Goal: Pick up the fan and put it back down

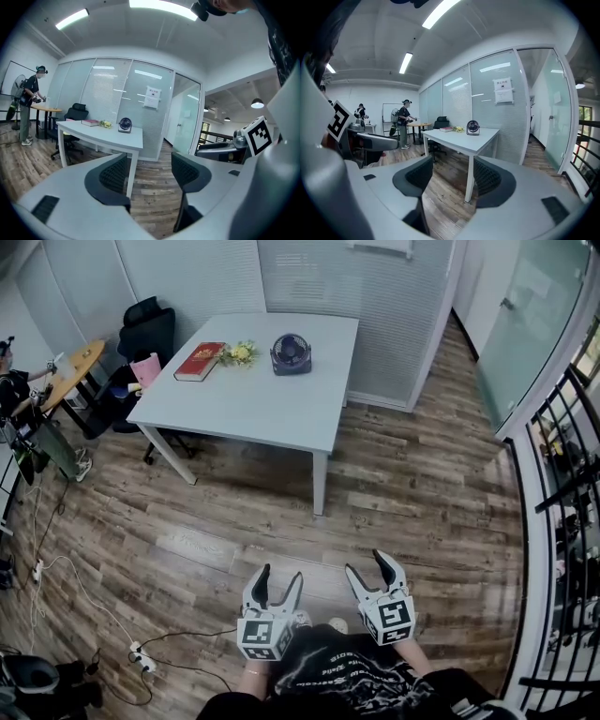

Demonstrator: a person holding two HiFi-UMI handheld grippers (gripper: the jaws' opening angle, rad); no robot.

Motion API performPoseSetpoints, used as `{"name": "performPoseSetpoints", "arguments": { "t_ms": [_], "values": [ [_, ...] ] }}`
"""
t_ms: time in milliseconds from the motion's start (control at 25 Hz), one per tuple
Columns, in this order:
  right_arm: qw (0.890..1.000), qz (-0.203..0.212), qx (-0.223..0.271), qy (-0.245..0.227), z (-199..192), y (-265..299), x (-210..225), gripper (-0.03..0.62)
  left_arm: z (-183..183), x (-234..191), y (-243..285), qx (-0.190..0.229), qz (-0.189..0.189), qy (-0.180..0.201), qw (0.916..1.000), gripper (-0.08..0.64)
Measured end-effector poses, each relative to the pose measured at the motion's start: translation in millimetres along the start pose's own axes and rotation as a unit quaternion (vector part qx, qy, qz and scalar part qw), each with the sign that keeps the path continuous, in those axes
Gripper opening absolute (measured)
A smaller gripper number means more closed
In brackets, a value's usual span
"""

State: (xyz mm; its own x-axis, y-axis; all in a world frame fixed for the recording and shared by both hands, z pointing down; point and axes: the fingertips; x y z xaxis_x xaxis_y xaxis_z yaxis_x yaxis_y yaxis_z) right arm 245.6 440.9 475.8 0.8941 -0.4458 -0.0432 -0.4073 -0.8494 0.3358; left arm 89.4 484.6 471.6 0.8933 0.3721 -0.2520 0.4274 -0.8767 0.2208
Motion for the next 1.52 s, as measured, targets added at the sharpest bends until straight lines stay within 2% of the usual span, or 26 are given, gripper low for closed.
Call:
{"name": "performPoseSetpoints", "arguments": {
  "t_ms": [200, 840, 960, 1200, 1520],
  "values": [
    [1.0, -0.017, -0.002, -0.003, -0.4, -2.6, -1.7, 0.284, 5.9, -10.8, -10.3, 0.006, -0.002, -0.018, 0.9998, 0.336],
    [0.999, -0.04, -0.008, 0.005, -6.7, 18.8, -38.0, 0.293, -7.0, -36.6, -2.6, -0.038, -0.073, 0.006, 0.9966, 0.354],
    [0.999, -0.037, -0.012, 0.002, -10.5, 22.2, -42.7, 0.293, -12.9, -39.7, -2.4, -0.044, -0.075, 0.013, 0.9962, 0.354],
    [0.999, -0.031, -0.012, -0.006, -6.9, 46.2, -45.2, 0.292, -10.2, -54.3, 6.6, -0.041, -0.076, 0.005, 0.9963, 0.354],
    [1.0, -0.003, -0.019, -0.022, 11.0, 110.0, -19.9, 0.291, 9.4, -78.8, 61.0, -0.038, -0.053, -0.006, 0.9978, 0.354]
  ]
}}
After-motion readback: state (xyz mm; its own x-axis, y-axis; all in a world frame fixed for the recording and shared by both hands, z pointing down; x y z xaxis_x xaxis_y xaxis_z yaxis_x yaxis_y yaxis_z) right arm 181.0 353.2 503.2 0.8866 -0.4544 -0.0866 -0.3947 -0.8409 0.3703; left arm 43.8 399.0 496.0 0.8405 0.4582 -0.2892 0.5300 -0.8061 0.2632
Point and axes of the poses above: the fingertips, and each gripper's own axes: y forward along the fingers, x to its right, z out of its top, and after that the axes turned 12 degrees about -z, right-handed
